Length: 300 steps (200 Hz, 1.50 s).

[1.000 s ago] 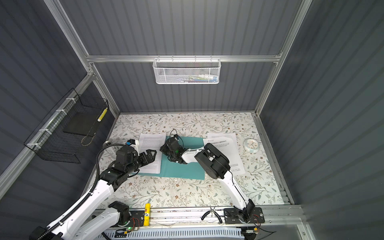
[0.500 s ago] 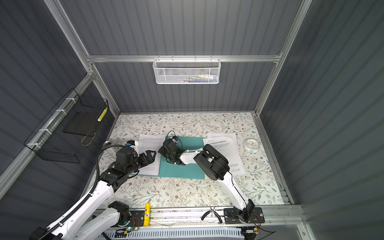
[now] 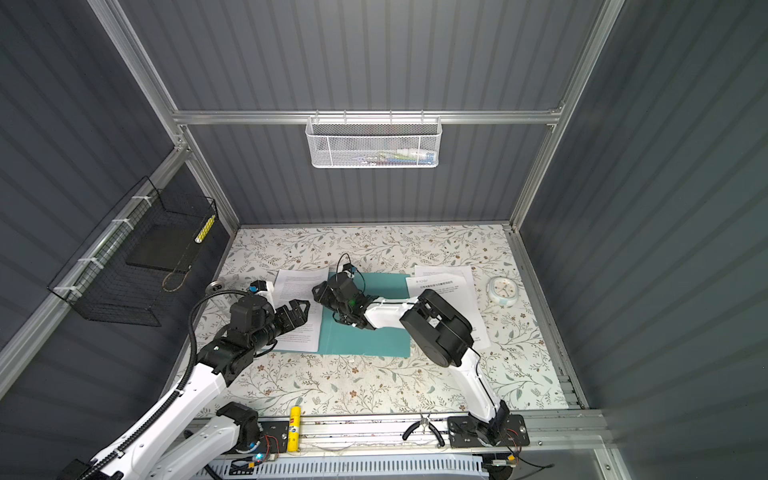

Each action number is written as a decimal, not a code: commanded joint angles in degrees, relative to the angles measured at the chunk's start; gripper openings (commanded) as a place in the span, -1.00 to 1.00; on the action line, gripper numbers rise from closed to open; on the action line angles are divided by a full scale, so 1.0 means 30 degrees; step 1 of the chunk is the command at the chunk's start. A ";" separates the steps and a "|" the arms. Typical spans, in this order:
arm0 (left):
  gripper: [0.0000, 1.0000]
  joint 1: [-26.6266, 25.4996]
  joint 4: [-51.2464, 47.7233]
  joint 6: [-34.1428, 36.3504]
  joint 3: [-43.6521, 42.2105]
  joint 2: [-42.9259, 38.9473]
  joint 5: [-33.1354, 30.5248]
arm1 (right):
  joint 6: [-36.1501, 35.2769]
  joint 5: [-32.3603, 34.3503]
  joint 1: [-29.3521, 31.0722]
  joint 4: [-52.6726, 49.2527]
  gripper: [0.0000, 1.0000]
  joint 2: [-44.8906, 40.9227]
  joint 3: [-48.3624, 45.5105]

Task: Put the files into the folder
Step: 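Open the right gripper to release the white paper and withdraw it sideways, then move the right gripper over the teal folder toward the silver clip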

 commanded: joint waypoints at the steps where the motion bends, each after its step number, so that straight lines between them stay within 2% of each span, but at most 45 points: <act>1: 0.93 0.0127 0.0137 -0.0463 0.0098 -0.0520 -0.1627 | -0.1917 -0.0941 -0.0608 -0.1175 0.16 -0.2021 -0.0673; 18: 0.99 0.0126 0.0632 -0.0790 0.0186 -0.0622 -0.2185 | -0.2511 -0.1940 -0.1419 -0.2726 0.30 -0.3624 -0.1438; 44: 0.99 0.0100 0.1243 0.0232 0.0992 0.0913 -0.0620 | -0.4937 -0.4615 -0.2796 -0.5581 0.44 -0.5943 -0.1979; 65: 0.99 0.0097 0.0725 0.1185 0.2041 0.2496 0.0353 | -0.6466 -0.5258 -0.3763 -0.7065 0.49 -0.8437 -0.3935; 77: 0.98 0.0100 0.0828 0.1468 0.2076 0.2582 0.0689 | -0.7110 -0.5338 -0.4226 -0.7929 0.40 -0.9757 -0.4981; 88: 0.98 0.0097 0.0783 0.1705 0.1992 0.2409 0.0937 | -0.8119 -0.6599 -0.4546 -0.9699 0.26 -1.0395 -0.4915; 103: 0.98 0.0125 0.0081 0.1872 0.2059 0.2329 0.1222 | -0.9090 -0.6105 -0.4524 -1.1801 0.12 -1.1015 -0.4665; 114: 0.99 0.0114 -0.0531 0.1930 0.2056 0.2260 0.1399 | -0.9153 -0.4959 -0.4461 -1.1818 0.09 -1.1574 -0.5298; 140: 0.98 0.0106 -0.1062 0.1490 0.1364 0.1533 0.1206 | -0.9471 -0.4071 -0.4461 -1.3323 0.08 -1.1440 -0.5498; 169: 0.98 0.0115 -0.1304 0.1322 0.0941 0.1042 0.0978 | -0.9564 -0.3302 -0.4686 -1.3682 0.10 -1.2061 -0.7488; 213: 0.98 0.0108 -0.0931 0.1419 0.0427 0.1822 0.1143 | -0.9100 -0.4431 -0.4784 -1.4272 0.12 -1.2864 -1.0286; 236: 0.98 0.0112 -0.0623 0.1421 0.0303 0.2258 0.1216 | -0.8956 -0.5267 -0.4568 -1.4631 0.06 -1.3344 -1.1181; 247: 0.98 0.0131 -0.0426 0.1353 0.0231 0.2412 0.1302 | -0.9076 -0.5715 -0.4262 -1.5080 -0.05 -1.3694 -1.1422; 255: 0.98 0.0123 -0.0269 0.1337 0.0201 0.2497 0.1346 | -0.9207 -0.6850 -0.3924 -1.5345 -0.10 -1.3968 -1.1558; 300: 0.98 0.0120 -0.0348 0.1344 0.0318 0.2591 0.1258 | -0.9085 -0.6940 -0.1653 -1.7608 -0.09 -1.4563 -1.1142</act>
